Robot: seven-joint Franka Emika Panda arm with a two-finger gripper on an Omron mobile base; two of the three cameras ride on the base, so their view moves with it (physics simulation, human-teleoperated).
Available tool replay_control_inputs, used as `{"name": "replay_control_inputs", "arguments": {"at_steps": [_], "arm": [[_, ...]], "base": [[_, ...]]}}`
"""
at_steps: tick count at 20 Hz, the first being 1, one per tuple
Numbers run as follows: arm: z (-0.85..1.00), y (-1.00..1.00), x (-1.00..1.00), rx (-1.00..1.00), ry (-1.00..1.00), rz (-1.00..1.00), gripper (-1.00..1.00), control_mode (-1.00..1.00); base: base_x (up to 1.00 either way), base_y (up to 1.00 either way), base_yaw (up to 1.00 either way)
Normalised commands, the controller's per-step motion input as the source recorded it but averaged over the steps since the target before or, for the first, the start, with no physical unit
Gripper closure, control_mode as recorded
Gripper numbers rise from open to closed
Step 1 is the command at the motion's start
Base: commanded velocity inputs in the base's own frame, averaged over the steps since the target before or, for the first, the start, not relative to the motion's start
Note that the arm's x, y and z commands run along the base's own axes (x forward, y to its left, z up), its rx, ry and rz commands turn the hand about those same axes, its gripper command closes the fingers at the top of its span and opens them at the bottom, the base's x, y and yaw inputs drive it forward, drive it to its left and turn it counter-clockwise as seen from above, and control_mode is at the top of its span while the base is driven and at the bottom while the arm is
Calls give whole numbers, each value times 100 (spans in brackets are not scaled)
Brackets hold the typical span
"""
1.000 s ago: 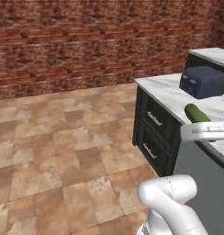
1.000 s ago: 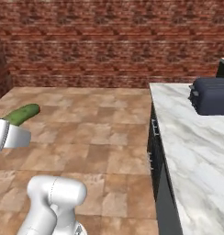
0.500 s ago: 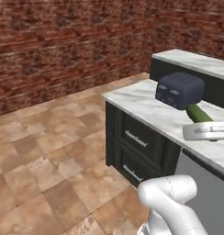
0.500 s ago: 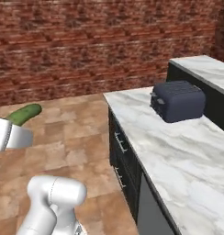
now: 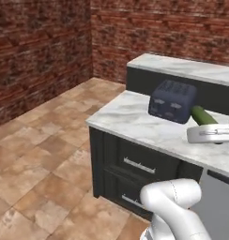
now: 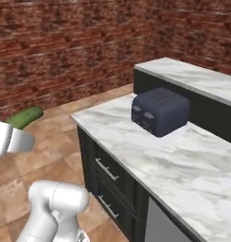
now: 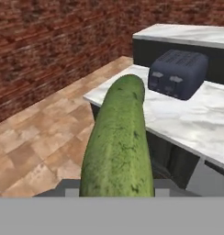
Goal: Place the cold items (cucumber and squash) from the fridge in one tupperware on the dining counter. Place the warm items (kebab skewer and hot dog) in the stove area in another tupperware.
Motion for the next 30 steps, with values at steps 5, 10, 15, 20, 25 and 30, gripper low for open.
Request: {"name": "replay_control_inputs", "arguments": {"at_steps": [5,10,15,20,25,30], "arm": [[0,0,0,0,0,0,100,100],[0,0,0,0,0,0,100,100],[0,0,0,0,0,0,100,100],[0,0,0,0,0,0,100,100],[0,0,0,0,0,0,100,100],[0,0,0,0,0,0,100,100]], "base": [[69,100,-39],[55,100,-34],[55,100,-35],[56,98,-35],[41,72,-28],[42,60,-26]]}}
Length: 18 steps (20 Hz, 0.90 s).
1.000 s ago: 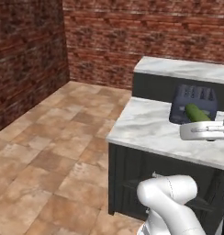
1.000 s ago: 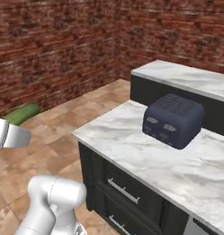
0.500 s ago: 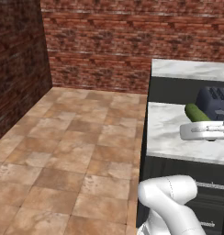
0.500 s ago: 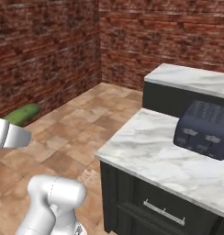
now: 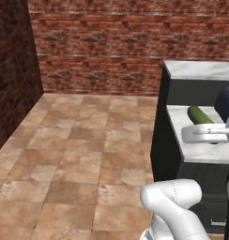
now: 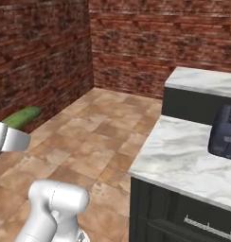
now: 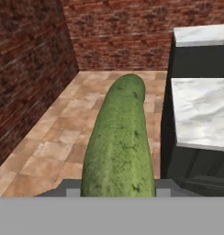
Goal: Place the cold items (cucumber and squash) from the fridge in one tupperware on the dining counter. Place the warm items (kebab skewer and hot dog) in the stove area in another tupperware.
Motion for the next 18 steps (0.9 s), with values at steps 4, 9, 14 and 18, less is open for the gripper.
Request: {"name": "replay_control_inputs", "arguments": {"at_steps": [4,9,14,18], "arm": [[0,0,0,0,0,0,100,100],[0,0,0,0,0,0,100,100],[0,0,0,0,0,0,100,100],[0,0,0,0,0,0,100,100]], "base": [[45,64,-25],[41,54,-23],[44,58,-25],[39,64,-26]]}}
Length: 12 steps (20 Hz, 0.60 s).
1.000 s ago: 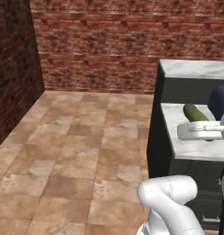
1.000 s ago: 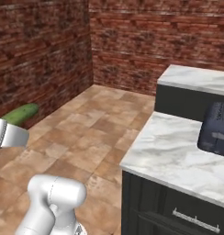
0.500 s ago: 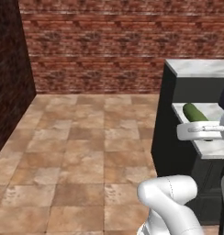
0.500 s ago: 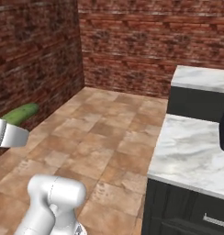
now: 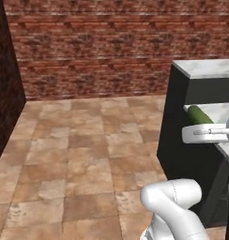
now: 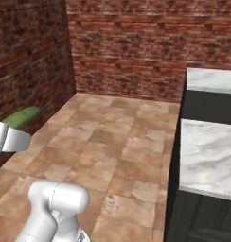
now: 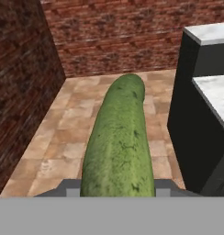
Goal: Place the cold items (cucumber and squash) from the fridge in one tupperware on the dining counter. Place the warm items (kebab skewer and hot dog) in the stove area in another tupperware.
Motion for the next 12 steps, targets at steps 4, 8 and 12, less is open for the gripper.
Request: {"name": "replay_control_inputs", "arguments": {"at_steps": [4,8,12], "arm": [[0,0,0,0,0,0,100,100],[0,0,0,0,0,0,100,100],[0,0,0,0,0,0,100,100]], "base": [[44,78,-30],[48,84,-34],[54,90,-36]]}}
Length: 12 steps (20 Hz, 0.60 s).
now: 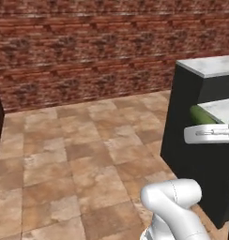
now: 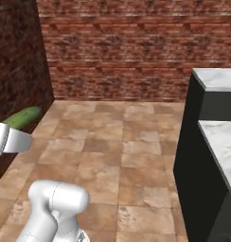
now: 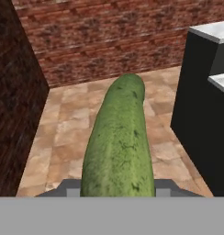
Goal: Place the cold items (cucumber and squash) from the fridge in one tupperware on the dining counter. Place the warm items (kebab skewer and hot dog) in the stove area in another tupperware.
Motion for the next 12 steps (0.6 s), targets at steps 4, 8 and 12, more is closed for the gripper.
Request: {"name": "replay_control_inputs", "arguments": {"at_steps": [4,8,12], "arm": [[0,0,0,0,0,0,100,100],[0,0,0,0,0,0,100,100],[0,0,0,0,0,0,100,100]], "base": [[72,90,-41],[100,77,-54],[100,64,-57]]}}
